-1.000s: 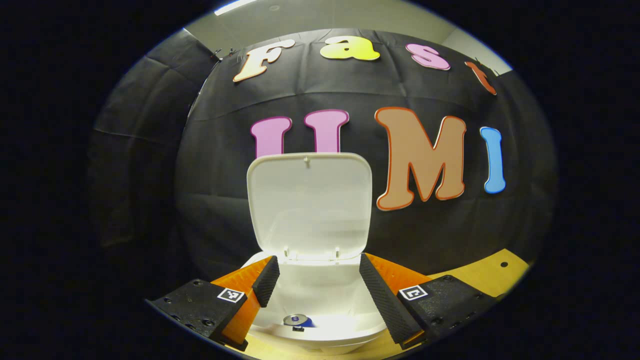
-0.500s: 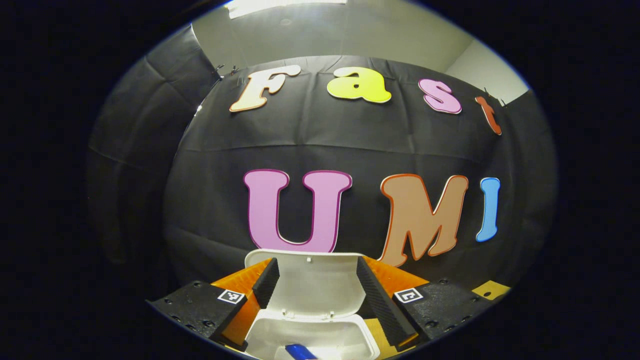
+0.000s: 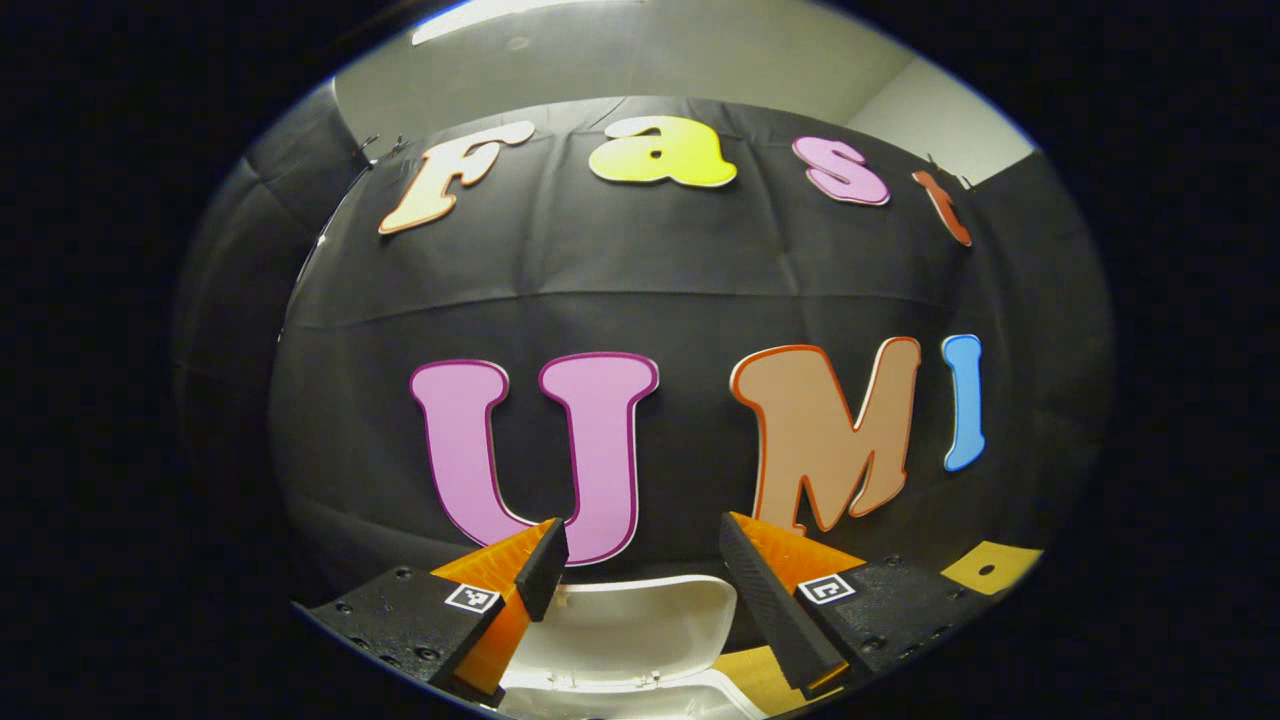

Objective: Press the lid of the desktop garbage bin to open it, pick up the crumpled paper on the desktop and throw it into the bin, then pick up the pop can on the desktop and drop it into the bin, and finally close the garbage bin lid.

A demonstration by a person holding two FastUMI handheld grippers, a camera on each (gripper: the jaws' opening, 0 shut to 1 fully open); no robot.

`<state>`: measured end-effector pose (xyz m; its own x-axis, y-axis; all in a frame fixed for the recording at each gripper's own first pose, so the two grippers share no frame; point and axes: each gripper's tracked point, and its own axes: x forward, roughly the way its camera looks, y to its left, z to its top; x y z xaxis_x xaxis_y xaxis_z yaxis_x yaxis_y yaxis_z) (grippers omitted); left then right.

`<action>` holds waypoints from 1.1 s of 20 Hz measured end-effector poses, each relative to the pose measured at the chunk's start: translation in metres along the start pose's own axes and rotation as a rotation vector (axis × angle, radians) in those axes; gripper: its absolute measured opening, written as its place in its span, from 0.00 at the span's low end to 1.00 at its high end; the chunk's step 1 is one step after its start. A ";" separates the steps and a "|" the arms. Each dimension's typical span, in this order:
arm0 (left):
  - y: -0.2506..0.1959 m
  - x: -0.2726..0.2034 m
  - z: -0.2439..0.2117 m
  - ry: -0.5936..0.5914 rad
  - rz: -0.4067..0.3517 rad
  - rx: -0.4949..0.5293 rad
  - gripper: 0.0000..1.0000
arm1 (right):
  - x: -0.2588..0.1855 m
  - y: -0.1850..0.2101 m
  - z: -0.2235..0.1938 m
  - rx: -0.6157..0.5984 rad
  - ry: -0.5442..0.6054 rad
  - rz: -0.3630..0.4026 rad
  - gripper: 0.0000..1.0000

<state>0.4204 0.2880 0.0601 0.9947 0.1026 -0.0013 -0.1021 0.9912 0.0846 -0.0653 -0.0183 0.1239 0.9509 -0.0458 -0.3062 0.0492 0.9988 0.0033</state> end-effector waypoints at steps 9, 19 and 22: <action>0.017 0.018 -0.027 0.177 0.015 -0.001 0.94 | 0.001 0.006 -0.014 0.036 0.035 0.012 1.00; -0.006 -0.104 -0.084 0.233 -0.030 -0.036 0.94 | 0.001 0.016 -0.016 0.019 0.033 0.123 0.98; -0.007 -0.125 -0.108 0.255 -0.018 -0.052 0.93 | 0.002 0.017 -0.023 0.000 0.056 0.150 0.98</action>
<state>0.2962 0.2773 -0.0484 0.9623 0.0964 -0.2542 -0.0916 0.9953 0.0309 -0.0696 -0.0010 0.1020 0.9291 0.1046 -0.3548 -0.0917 0.9944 0.0530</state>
